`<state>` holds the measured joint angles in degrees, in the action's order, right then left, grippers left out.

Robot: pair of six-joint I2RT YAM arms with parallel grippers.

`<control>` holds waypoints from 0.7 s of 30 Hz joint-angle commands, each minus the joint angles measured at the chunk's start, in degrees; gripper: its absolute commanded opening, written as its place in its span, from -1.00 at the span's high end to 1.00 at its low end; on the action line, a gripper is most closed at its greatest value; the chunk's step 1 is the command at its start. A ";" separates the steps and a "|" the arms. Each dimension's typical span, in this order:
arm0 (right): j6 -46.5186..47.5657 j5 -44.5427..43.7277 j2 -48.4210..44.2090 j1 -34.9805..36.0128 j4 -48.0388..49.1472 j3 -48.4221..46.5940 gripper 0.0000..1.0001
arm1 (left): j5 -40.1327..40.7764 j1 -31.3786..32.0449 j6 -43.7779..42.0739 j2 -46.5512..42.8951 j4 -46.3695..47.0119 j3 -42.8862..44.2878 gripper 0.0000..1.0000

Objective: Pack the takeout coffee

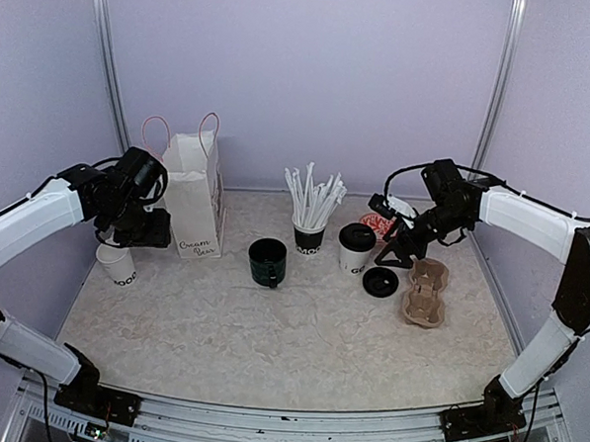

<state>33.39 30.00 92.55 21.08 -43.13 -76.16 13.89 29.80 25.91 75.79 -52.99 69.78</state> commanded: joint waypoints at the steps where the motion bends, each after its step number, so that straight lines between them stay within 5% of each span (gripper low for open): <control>1: 1.48 1.08 0.23 0.00 0.80 0.06 -0.68 | 3.19 -9.64 -0.76 -2.89 -3.84 -2.76 -0.16; 8: 1.72 0.73 0.11 0.78 0.72 0.95 -0.68 | 2.07 -20.14 -5.99 -0.85 0.84 -4.70 -0.14; 21: 2.09 0.15 -0.44 0.98 -0.59 1.53 -0.67 | 1.45 -25.32 -12.12 8.89 11.00 -7.42 0.18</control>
<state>34.98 29.95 92.58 21.63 -43.07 -75.31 15.40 6.15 16.93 82.91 -46.81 63.44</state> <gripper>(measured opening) 0.835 0.440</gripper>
